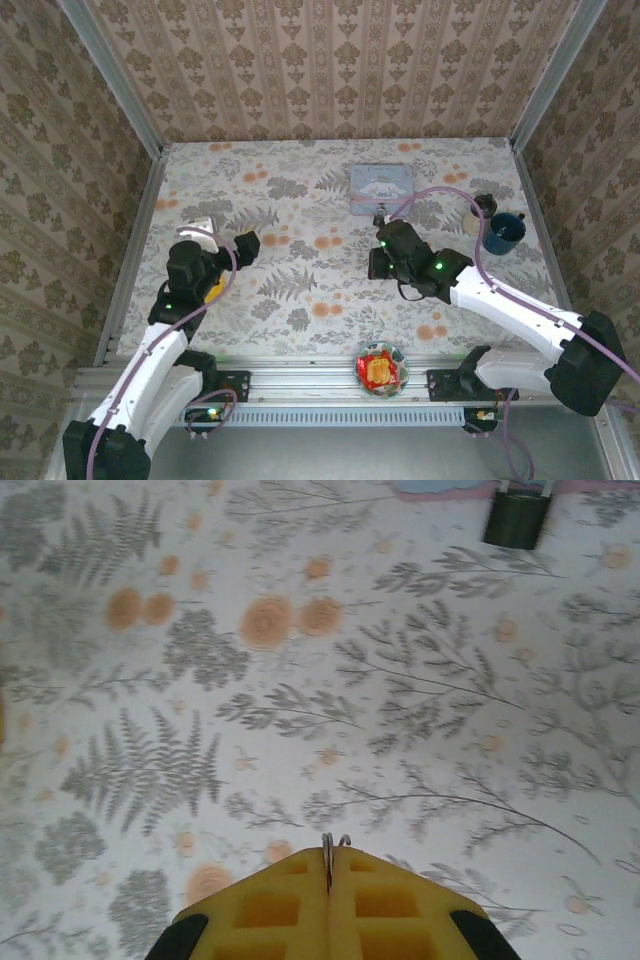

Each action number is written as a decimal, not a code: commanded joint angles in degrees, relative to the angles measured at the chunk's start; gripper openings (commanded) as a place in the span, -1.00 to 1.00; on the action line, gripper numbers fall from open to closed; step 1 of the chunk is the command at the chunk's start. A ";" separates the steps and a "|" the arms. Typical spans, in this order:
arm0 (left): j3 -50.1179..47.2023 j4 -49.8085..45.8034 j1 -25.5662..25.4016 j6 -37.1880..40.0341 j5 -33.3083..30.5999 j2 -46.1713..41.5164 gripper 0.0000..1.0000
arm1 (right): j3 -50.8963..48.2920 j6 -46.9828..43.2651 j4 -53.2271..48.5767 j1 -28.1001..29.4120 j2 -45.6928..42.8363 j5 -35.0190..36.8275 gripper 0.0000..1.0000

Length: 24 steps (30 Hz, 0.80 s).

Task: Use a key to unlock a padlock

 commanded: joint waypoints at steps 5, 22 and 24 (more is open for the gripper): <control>-3.56 8.74 0.15 1.31 9.83 -3.26 1.00 | 5.38 2.29 0.27 0.33 -0.60 -3.56 -1.00; -9.74 20.59 -3.39 5.19 20.51 -4.87 0.99 | 5.57 5.66 4.83 0.42 -1.64 -7.79 -1.00; -10.27 22.00 -4.27 6.03 20.64 -4.77 0.99 | 5.42 5.74 5.39 0.40 -1.81 -8.34 -1.00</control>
